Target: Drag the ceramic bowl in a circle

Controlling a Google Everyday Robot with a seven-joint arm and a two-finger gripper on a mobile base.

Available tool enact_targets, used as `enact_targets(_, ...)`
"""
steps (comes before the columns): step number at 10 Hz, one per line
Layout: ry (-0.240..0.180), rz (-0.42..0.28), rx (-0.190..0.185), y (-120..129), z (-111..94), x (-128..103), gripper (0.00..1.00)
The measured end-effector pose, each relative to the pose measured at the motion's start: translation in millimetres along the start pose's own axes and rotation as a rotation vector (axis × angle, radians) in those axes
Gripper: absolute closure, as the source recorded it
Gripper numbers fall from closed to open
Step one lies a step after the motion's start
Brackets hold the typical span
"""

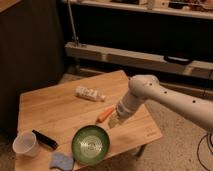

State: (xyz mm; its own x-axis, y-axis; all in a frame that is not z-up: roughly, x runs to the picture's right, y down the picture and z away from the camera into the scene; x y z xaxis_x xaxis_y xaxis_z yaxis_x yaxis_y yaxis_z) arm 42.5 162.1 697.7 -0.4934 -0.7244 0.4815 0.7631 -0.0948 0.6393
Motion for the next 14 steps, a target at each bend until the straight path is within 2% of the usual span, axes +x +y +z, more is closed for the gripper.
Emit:
enact_targets(2, 0.008, 0.023, -0.037, 2, 14, 1, 0.34)
enact_targets(4, 0.001, 0.050, -0.053, 17, 49, -4, 0.34)
enact_targets(5, -0.004, 0.054, -0.056, 22, 65, -5, 0.34)
enact_targets(6, -0.014, 0.056, -0.056, 29, 90, -4, 0.34)
enact_targets(7, -0.024, 0.058, -0.055, 34, 104, -2, 0.36)
enact_targets(8, -0.030, 0.058, -0.053, 35, 113, 0, 0.40)
enact_targets(9, -0.032, 0.059, -0.052, 36, 119, 4, 0.52)
enact_targets(11, -0.028, 0.060, -0.052, 34, 116, 10, 0.54)
enact_targets(14, -0.055, 0.052, -0.052, 31, 120, 12, 0.54)
